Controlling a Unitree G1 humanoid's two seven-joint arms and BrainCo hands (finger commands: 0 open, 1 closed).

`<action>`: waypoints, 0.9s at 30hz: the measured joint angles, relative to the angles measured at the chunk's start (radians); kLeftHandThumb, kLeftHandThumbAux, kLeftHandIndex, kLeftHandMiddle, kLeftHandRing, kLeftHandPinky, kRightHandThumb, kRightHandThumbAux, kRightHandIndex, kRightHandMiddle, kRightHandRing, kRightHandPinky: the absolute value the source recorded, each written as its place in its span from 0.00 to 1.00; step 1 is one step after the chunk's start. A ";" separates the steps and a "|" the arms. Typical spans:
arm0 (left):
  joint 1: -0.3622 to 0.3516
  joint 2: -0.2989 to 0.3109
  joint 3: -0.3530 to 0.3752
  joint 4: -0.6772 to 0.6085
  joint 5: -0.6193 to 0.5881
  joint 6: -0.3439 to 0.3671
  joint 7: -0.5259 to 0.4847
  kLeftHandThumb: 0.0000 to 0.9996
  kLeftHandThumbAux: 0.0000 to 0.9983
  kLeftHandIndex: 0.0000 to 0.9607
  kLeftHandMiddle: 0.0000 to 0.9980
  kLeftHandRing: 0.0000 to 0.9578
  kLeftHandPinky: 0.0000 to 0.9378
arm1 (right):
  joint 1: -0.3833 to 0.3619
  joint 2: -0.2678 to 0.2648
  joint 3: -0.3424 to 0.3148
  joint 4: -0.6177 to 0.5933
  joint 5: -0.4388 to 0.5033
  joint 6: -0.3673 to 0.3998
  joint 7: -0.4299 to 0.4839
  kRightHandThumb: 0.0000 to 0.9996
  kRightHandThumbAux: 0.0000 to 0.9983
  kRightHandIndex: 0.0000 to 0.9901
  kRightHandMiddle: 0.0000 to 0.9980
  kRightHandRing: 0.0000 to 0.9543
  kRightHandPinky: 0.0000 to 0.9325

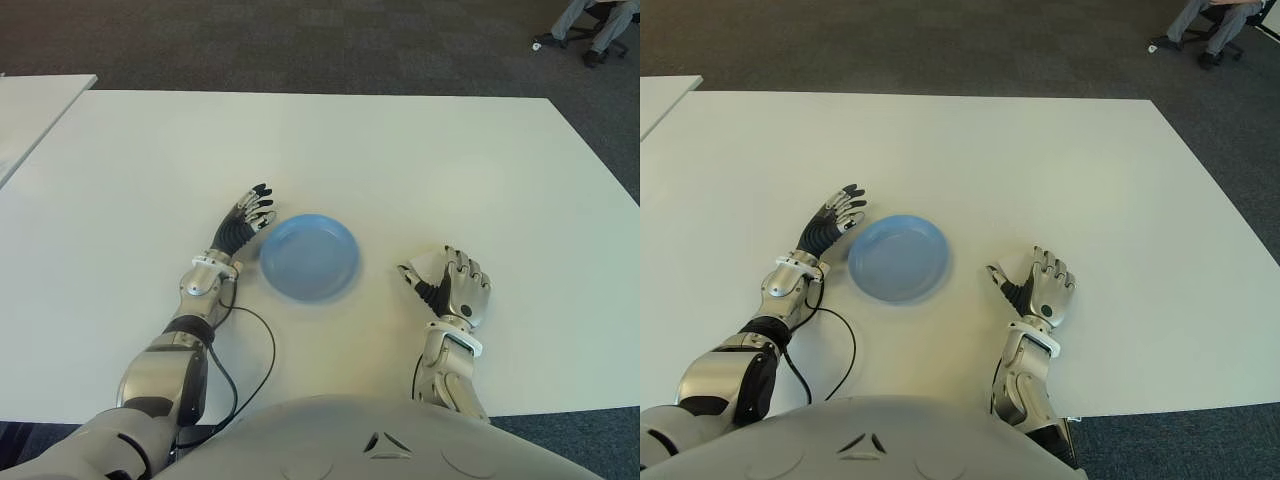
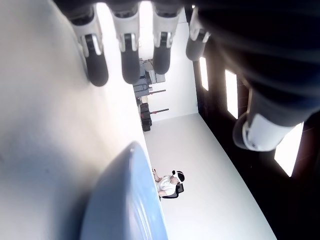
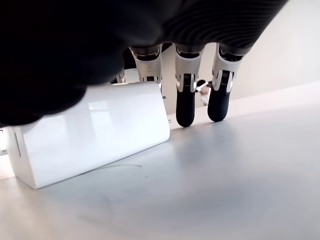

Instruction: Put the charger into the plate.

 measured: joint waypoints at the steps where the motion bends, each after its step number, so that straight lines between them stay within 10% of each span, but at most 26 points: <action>1: 0.000 0.000 0.000 0.000 0.000 0.000 0.000 0.18 0.55 0.02 0.13 0.17 0.24 | 0.000 -0.001 0.001 -0.001 0.000 0.000 0.002 0.22 0.25 0.11 0.18 0.25 0.39; 13: 0.003 0.000 0.003 -0.004 -0.012 0.000 -0.005 0.19 0.56 0.02 0.12 0.16 0.22 | 0.009 -0.017 -0.004 -0.014 0.011 -0.009 0.011 0.50 0.51 0.45 0.69 0.71 0.80; 18: 0.008 -0.001 0.008 -0.010 -0.028 0.001 -0.009 0.18 0.56 0.03 0.12 0.16 0.21 | 0.006 -0.008 -0.014 -0.017 0.029 -0.026 -0.021 0.69 0.67 0.45 0.78 0.82 0.90; 27: 0.018 -0.006 0.016 -0.027 -0.049 -0.001 -0.010 0.15 0.57 0.04 0.12 0.15 0.21 | 0.019 0.021 -0.027 -0.019 0.070 -0.059 -0.100 0.74 0.71 0.45 0.84 0.87 0.92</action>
